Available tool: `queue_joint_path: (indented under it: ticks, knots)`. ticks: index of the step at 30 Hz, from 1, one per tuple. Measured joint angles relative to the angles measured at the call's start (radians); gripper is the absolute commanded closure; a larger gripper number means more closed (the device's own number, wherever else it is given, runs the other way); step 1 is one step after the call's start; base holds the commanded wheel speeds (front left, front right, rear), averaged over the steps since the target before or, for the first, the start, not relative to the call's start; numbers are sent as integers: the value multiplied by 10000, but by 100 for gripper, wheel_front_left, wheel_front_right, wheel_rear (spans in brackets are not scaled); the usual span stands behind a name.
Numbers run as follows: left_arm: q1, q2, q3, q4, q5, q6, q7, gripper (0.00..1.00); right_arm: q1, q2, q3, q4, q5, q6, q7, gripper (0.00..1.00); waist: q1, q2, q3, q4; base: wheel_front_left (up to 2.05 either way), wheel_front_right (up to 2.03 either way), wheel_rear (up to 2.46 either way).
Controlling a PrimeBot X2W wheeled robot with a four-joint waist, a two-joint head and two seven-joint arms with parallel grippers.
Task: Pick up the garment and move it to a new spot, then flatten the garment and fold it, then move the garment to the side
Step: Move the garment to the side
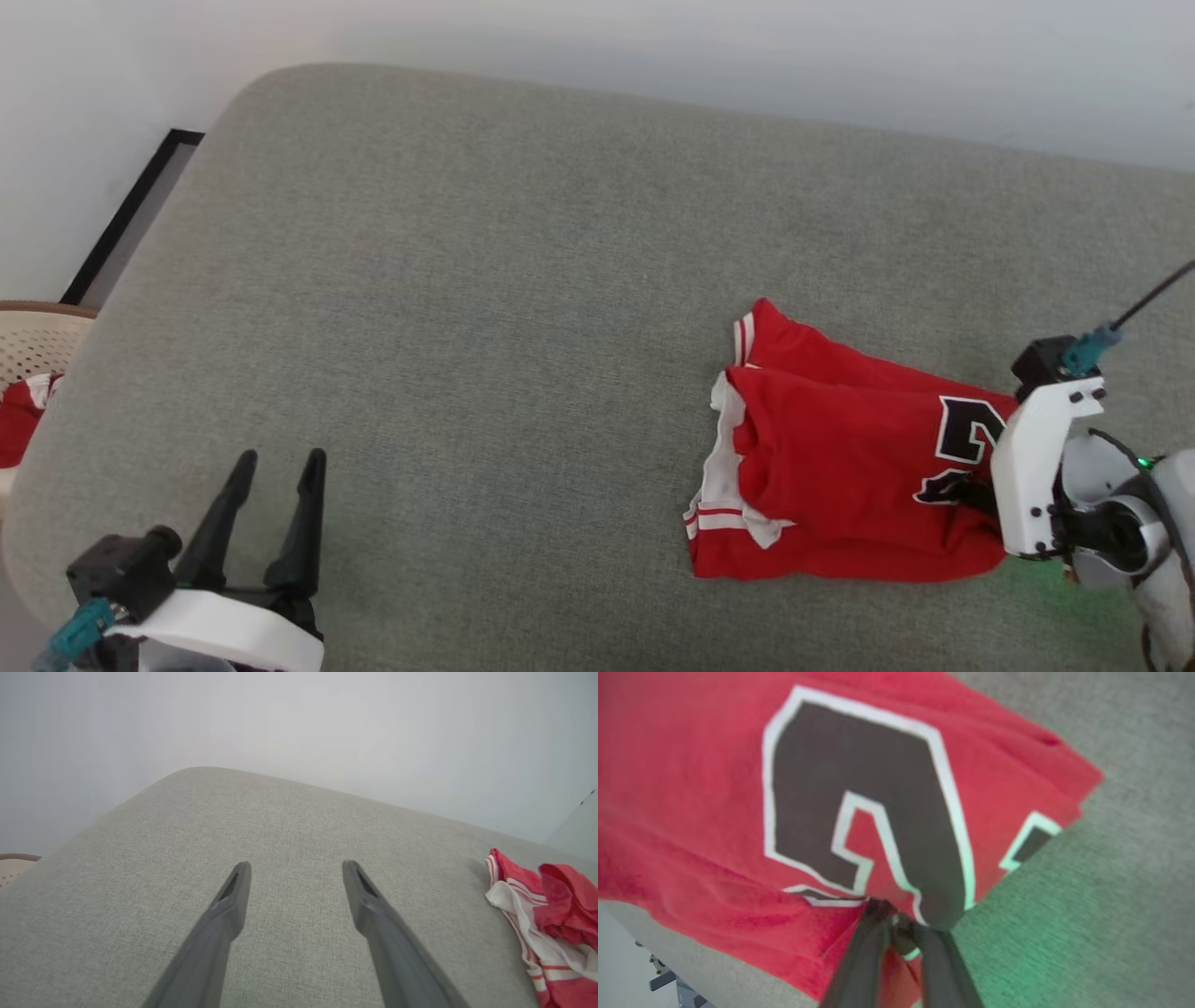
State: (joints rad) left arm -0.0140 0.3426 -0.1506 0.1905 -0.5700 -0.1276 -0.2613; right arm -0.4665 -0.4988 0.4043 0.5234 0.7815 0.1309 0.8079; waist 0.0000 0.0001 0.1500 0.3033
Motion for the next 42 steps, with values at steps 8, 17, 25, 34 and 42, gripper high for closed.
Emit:
queue_joint_path:
  ticks: [8,17,25,34,42]
  knots:
    - [-434,52,132,-105,25,0,0,0,-181,-454,-301,-1041,-153,6,-226,100,0,0,202,-536,0,0,0]
    - [-1164,157,-82,-391,247,0,0,0,-492,-1260,-1496,-1856,-961,4,-546,100,0,0,518,-1520,0,0,0]
    - [-2111,428,-988,-581,433,-2,-2,0,-958,-1647,-2575,-1599,-1768,4,-685,100,0,0,887,-2529,0,0,0]
    - [-3603,648,-2345,-552,606,0,0,0,-1968,-2176,-3160,-742,-2840,4,-1413,100,0,-1,1594,-3484,0,0,0]
    - [-5053,717,-3591,-420,560,0,0,0,-2868,-2508,-3191,564,-4088,4,-2917,100,0,0,2389,-3985,0,0,0]
